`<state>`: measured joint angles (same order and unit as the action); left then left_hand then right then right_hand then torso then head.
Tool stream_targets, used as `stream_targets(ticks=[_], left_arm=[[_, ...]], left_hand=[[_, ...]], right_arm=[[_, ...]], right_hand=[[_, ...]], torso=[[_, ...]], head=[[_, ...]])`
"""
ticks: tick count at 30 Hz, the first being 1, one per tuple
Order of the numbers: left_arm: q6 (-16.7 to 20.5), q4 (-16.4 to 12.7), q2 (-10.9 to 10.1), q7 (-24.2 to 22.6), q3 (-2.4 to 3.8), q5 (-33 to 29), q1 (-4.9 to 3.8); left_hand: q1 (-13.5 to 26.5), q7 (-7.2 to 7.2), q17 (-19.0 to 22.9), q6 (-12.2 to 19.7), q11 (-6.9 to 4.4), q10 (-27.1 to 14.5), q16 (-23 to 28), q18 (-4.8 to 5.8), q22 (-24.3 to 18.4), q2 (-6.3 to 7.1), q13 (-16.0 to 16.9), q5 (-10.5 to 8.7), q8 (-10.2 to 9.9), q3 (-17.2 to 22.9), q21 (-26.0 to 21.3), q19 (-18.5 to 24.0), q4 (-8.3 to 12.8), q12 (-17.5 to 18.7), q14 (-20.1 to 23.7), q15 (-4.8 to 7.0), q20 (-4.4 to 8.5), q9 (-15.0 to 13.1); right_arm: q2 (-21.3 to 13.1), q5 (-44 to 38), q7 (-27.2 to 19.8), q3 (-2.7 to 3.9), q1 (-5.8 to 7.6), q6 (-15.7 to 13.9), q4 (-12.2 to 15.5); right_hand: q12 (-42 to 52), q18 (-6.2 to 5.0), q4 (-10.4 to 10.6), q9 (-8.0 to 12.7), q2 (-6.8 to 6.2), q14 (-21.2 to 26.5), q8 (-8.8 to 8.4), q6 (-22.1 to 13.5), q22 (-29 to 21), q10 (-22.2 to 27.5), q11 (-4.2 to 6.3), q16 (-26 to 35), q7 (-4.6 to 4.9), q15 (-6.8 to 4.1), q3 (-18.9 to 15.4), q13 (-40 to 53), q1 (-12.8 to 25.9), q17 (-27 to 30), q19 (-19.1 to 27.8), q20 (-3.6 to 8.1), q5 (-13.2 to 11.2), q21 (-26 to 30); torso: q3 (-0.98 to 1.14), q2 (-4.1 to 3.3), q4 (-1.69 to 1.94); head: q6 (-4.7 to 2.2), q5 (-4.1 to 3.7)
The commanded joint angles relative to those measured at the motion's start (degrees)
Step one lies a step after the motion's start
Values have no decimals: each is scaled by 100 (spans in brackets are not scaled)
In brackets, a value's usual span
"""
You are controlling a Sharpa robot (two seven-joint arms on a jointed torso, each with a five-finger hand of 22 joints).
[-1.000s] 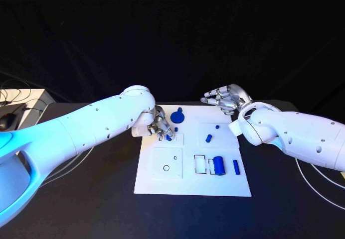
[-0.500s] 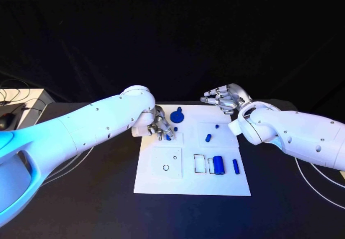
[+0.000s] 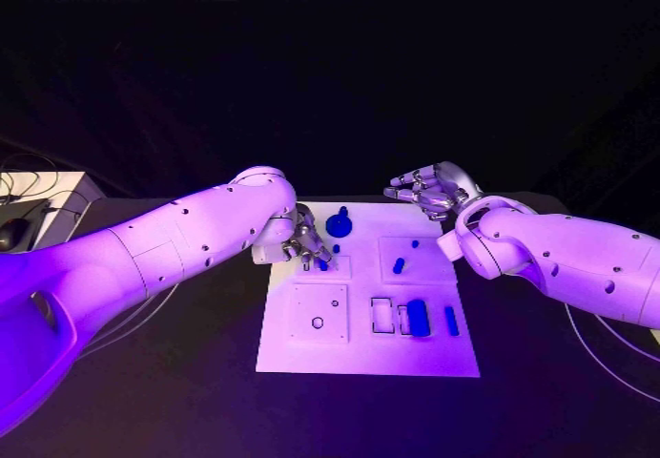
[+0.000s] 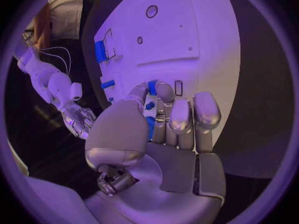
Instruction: Assemble the parts on the task board
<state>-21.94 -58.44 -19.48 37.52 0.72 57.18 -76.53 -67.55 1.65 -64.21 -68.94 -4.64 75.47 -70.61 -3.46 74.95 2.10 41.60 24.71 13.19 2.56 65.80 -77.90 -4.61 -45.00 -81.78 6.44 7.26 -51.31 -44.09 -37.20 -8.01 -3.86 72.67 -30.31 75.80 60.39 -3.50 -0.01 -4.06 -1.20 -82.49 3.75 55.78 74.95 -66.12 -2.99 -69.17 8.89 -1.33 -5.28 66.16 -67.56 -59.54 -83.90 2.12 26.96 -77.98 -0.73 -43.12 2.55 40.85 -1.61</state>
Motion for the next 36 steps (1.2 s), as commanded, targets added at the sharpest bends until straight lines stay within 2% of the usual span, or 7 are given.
stream_targets(ticks=[1,11,24,26,29,31,36], left_arm=[[64,-23,-11,-15,-10,16,19],[91,-52,-51,-19,-8,47,20],[121,-168,-154,-43,5,54,22],[151,-211,-184,-56,15,45,23],[216,-287,-234,-73,48,12,24],[257,-332,-265,-79,72,1,25],[384,-444,-352,-106,140,-3,29]], left_hand=[[33,-18,6,20,-18,24,-18,35,107,-31,1,-32,28,-297,-29,-46,-74,-35,-19,17,3,-2],[-94,-12,0,20,-14,21,-31,36,132,-126,-7,-61,46,-753,-38,-58,-180,-57,-18,21,11,-29],[81,-14,-10,-4,-9,33,-43,34,142,-61,-4,-163,85,-1005,-34,-63,-248,-73,-22,13,3,-65],[229,-35,-11,-12,-1,36,-45,34,149,-38,-2,-1061,102,-1185,-26,-69,-333,-75,-21,9,1,-85],[307,-37,-10,-6,4,33,-46,28,152,71,0,-1906,110,-1115,-28,-72,-588,-80,-22,10,-3,-103],[366,-32,-12,-7,1,40,-50,26,157,160,1,-2137,113,-1067,-24,-77,-738,-87,-23,10,-3,-108],[359,-29,-12,-8,-3,42,-53,27,162,296,2,-2175,113,-984,-25,-83,-957,-82,-21,19,9,-116]], right_arm=[[-4,-39,-44,2,-1,60,-1],[-10,-39,-48,2,-2,55,-4],[-18,-39,-53,2,-3,55,-7],[-21,-39,-54,2,-3,55,-9],[-25,-39,-56,2,-5,54,-13],[-28,-39,-57,2,-6,54,-16],[-39,-38,-62,2,-11,51,-19]], right_hand=[[6,7,-18,-9,40,-10,9,-1,1162,20,18,13,29,-34,-29,-6,-15,5,-451,28,1,39],[6,7,-18,-9,40,-10,9,-1,1162,20,18,13,29,-34,-29,-6,-15,5,-451,28,1,39],[8,8,-14,-10,39,-11,9,-6,1163,18,17,18,30,-34,-34,-5,-3,10,-452,28,3,37],[9,8,-13,-10,39,-11,9,-7,1163,17,17,19,31,-34,-35,-5,1,11,-452,28,4,36],[9,8,-13,-10,39,-11,9,-7,1163,17,17,19,31,-34,-35,-5,1,11,-452,28,4,36],[9,8,-13,-10,39,-11,9,-7,1163,17,17,19,31,-34,-35,-5,1,11,-452,28,4,36],[9,8,-13,-10,39,-11,9,-7,1163,17,17,19,31,-34,-35,-5,1,11,-452,28,4,36]], torso=[[0,-3,1],[-3,1,1],[-6,1,2],[-3,4,5],[-5,6,6],[-6,6,6],[-4,8,4]], head=[[-7,-6],[-2,-9],[-12,-16],[-16,-14],[-16,-18],[-23,-20],[-32,-11]])
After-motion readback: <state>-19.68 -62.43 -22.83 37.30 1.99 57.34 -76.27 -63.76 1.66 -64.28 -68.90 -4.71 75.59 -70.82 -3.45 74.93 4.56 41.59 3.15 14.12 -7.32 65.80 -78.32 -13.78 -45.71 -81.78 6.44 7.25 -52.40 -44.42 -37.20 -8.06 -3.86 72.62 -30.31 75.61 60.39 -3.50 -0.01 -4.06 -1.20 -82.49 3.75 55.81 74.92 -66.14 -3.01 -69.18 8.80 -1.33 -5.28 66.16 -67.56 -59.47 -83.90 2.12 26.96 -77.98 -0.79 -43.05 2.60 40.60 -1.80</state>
